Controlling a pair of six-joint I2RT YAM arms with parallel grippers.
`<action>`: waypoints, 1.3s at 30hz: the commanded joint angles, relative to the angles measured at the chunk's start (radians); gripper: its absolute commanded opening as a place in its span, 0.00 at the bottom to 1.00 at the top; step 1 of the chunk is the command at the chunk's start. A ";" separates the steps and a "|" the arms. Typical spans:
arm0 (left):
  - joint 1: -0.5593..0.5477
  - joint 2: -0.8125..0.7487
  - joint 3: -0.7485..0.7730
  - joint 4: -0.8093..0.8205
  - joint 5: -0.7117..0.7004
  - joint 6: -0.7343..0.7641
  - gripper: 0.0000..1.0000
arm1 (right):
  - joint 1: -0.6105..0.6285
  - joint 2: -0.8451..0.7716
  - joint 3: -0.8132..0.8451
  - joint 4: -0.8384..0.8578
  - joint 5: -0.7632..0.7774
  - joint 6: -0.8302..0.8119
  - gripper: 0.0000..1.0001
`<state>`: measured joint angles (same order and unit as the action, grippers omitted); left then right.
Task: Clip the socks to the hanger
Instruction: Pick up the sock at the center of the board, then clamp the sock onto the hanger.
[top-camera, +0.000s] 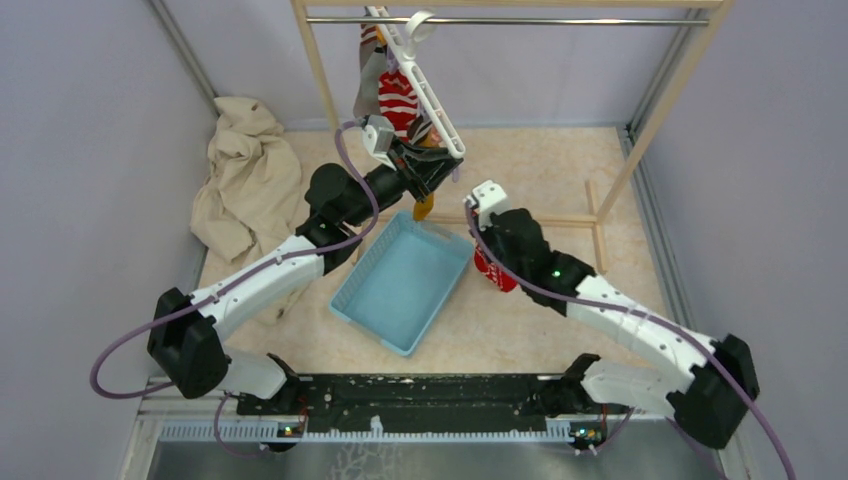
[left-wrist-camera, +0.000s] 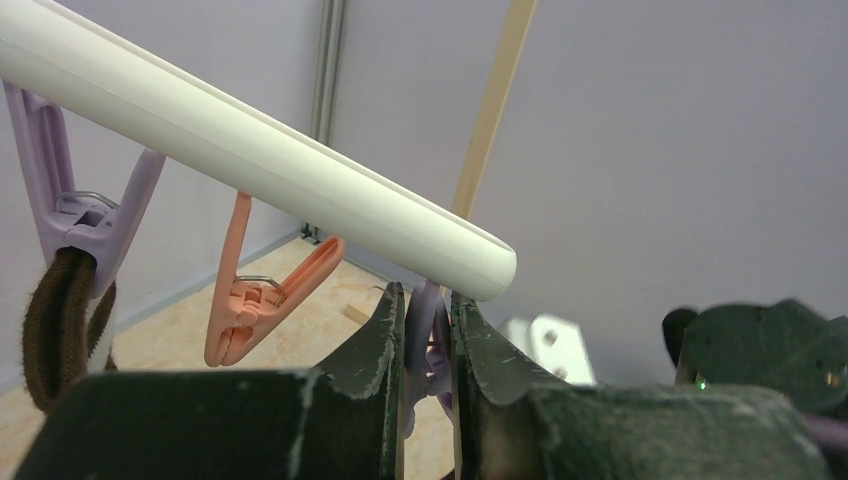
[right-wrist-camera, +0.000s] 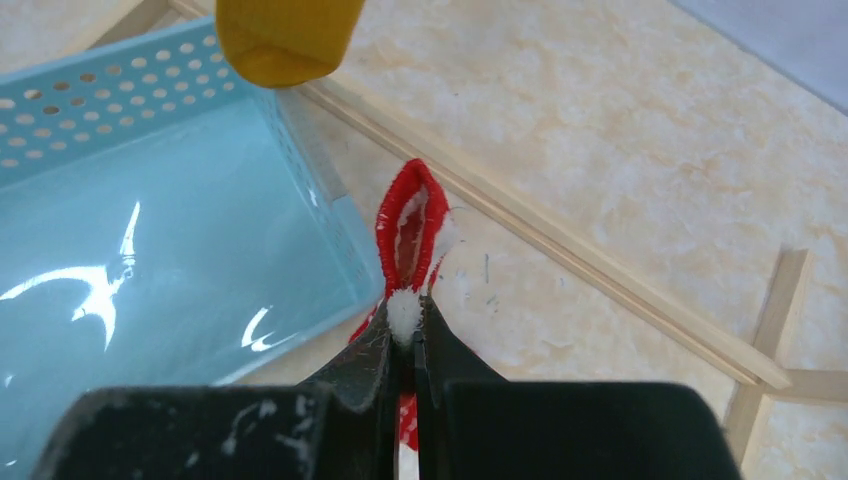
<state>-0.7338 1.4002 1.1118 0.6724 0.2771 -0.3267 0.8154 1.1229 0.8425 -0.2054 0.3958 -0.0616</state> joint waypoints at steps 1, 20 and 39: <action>0.007 -0.014 0.001 0.001 0.020 -0.009 0.00 | -0.126 -0.203 -0.068 0.080 -0.334 -0.046 0.00; 0.010 -0.039 0.018 0.002 0.068 -0.023 0.00 | -0.176 -0.346 0.105 0.022 -0.985 0.009 0.00; 0.010 -0.080 0.037 -0.013 0.180 -0.073 0.00 | -0.576 -0.115 -0.032 1.145 -1.646 0.837 0.00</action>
<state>-0.7261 1.3415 1.1172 0.6712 0.4000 -0.3805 0.3054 0.9699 0.8364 0.4000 -1.0645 0.4053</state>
